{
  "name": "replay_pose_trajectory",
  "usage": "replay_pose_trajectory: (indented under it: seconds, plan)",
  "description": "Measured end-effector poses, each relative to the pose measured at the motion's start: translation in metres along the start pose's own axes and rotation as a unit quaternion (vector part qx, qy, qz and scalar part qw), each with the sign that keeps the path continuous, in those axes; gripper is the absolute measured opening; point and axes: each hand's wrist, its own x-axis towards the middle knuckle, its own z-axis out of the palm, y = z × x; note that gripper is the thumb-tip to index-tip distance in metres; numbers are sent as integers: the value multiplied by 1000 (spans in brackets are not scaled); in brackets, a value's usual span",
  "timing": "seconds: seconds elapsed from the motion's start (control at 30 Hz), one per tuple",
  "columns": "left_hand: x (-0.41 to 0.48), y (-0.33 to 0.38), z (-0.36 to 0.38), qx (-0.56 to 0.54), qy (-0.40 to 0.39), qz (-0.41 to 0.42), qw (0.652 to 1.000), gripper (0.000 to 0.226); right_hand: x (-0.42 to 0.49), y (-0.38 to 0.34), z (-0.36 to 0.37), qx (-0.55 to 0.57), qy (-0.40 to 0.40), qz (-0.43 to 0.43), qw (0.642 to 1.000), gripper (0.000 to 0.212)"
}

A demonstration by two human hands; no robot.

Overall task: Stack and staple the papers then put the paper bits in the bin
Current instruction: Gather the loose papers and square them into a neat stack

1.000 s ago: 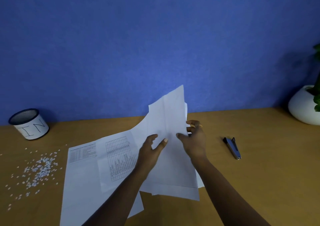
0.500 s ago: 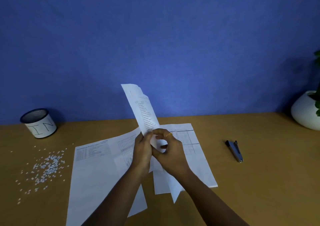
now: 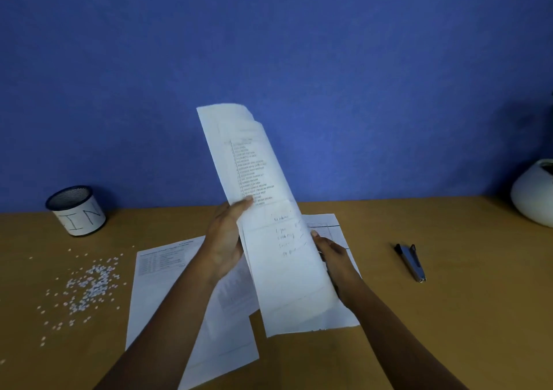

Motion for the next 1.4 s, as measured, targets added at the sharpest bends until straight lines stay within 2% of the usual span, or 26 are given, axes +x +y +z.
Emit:
replay_pose_trajectory:
  seconds: [0.17, 0.27, 0.4, 0.53, 0.63, 0.7, 0.87, 1.03, 1.13, 1.4]
  plan:
    - [5, 19, -10, -48, -43, 18, 998, 23, 6, 2, -17, 123, -93, 64, 986, 45]
    - [7, 14, -30, -44, -36, -8, 998, 29, 10, 1, -27, 189, -107, 61, 974, 45]
    - [5, -2, -57, -9, -11, -57, 998, 29, 16, 6, -43, 161, -102, 64, 979, 39]
    - [3, -14, -71, 33, -1, -77, 996, 26, 15, 9, -52, 84, -124, 53, 987, 28]
    - [2, -17, -74, 62, -11, -81, 995, 27, 14, 13, -52, -28, -86, 1, 996, 26]
    - [3, -17, -74, 82, -19, -71, 994, 31, 15, 19, -50, -49, -62, -19, 997, 25]
    - [4, -20, -73, 69, 23, -69, 995, 30, 15, 29, -47, -29, -28, -37, 999, 22]
    - [2, -23, -76, 48, 74, -89, 992, 38, 16, 35, -48, 42, -12, -5, 999, 20]
    - [0, -26, -74, 42, 81, -101, 991, 36, 14, 35, -47, 88, -16, 18, 996, 22]
    - [-1, -29, -68, 79, 80, -106, 988, 31, 11, 35, -38, 70, -38, -8, 997, 23]
